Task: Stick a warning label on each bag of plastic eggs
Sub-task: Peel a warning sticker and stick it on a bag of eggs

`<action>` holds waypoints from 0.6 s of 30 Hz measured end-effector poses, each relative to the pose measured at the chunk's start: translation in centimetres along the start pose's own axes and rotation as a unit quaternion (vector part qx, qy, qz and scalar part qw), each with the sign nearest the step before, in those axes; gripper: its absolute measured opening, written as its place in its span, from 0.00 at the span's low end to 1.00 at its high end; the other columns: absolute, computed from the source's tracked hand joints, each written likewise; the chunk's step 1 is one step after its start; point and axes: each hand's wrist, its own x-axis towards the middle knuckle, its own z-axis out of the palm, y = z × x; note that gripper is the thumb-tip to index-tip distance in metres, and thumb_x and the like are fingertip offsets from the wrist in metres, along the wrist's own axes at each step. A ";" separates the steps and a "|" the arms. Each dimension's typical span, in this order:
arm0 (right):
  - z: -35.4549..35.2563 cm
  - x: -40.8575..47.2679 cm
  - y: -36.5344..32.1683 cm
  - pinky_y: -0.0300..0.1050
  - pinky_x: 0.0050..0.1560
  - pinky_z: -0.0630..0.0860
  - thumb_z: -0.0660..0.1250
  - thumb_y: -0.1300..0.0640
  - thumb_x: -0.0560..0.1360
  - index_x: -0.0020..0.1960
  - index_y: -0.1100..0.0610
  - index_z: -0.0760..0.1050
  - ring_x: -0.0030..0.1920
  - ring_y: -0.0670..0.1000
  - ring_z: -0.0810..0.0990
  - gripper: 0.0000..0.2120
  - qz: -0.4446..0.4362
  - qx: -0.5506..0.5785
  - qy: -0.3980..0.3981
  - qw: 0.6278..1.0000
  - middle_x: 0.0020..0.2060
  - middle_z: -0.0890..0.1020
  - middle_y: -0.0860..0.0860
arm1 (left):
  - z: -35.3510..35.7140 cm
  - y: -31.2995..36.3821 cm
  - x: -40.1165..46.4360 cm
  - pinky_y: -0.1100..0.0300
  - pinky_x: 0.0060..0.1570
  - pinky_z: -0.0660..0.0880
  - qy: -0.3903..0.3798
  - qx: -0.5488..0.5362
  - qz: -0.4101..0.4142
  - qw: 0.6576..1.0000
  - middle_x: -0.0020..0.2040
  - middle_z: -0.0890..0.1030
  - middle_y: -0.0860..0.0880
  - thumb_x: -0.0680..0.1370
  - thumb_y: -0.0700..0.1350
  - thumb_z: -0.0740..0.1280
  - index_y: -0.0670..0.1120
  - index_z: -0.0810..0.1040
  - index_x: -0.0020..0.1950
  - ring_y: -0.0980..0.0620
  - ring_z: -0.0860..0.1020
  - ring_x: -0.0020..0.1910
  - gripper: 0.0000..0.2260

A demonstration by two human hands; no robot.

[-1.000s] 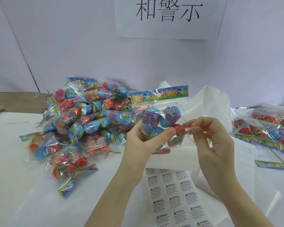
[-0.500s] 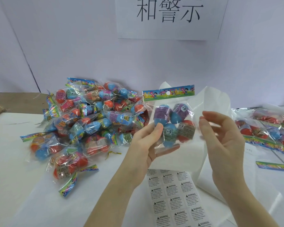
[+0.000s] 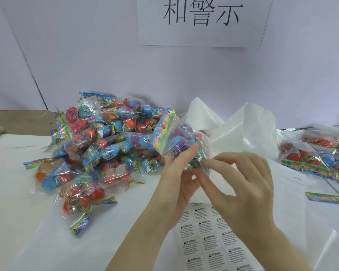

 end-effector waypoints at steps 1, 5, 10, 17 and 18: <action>0.0 0.0 0.1 0.45 0.41 0.69 0.70 0.54 0.72 0.39 0.57 0.83 0.40 0.48 0.73 0.08 -0.001 0.005 0.006 1.000 0.36 0.82 0.51 | 0.0 0.0 0.0 0.63 0.39 0.77 -0.003 -0.013 0.002 1.000 0.47 0.76 0.44 0.68 0.48 0.67 0.37 0.67 0.67 0.51 0.76 0.41 0.31; 0.1 -0.1 0.1 0.47 0.38 0.70 0.71 0.56 0.72 0.38 0.58 0.83 0.38 0.47 0.73 0.07 0.025 0.039 0.027 0.999 0.34 0.81 0.51 | -0.2 -0.3 0.2 0.61 0.45 0.80 -0.024 -0.039 0.006 0.999 0.48 0.76 0.43 0.69 0.47 0.67 0.42 0.70 0.60 0.48 0.76 0.46 0.21; 0.2 -0.2 0.1 0.46 0.38 0.71 0.70 0.57 0.72 0.42 0.58 0.84 0.39 0.47 0.74 0.05 0.028 0.067 0.030 0.997 0.36 0.82 0.51 | -0.3 -0.5 0.2 0.62 0.42 0.79 -0.025 -0.052 0.003 0.998 0.40 0.80 0.46 0.71 0.47 0.69 0.42 0.75 0.50 0.50 0.79 0.42 0.12; 0.7 -0.6 0.0 0.47 0.42 0.69 0.69 0.55 0.75 0.47 0.58 0.84 0.39 0.54 0.79 0.08 -0.097 -0.073 -0.036 0.992 0.42 0.84 0.52 | -0.5 -0.6 0.3 0.66 0.39 0.76 0.014 -0.006 -0.037 0.999 0.39 0.76 0.47 0.66 0.54 0.68 0.43 0.77 0.46 0.54 0.76 0.38 0.17; 0.7 -0.6 0.0 0.47 0.41 0.69 0.69 0.55 0.75 0.46 0.58 0.84 0.38 0.55 0.80 0.08 -0.098 -0.084 -0.030 0.991 0.42 0.84 0.52 | -0.5 -0.6 0.2 0.66 0.39 0.76 0.009 -0.010 -0.032 0.999 0.39 0.76 0.48 0.66 0.53 0.67 0.43 0.77 0.46 0.55 0.76 0.38 0.16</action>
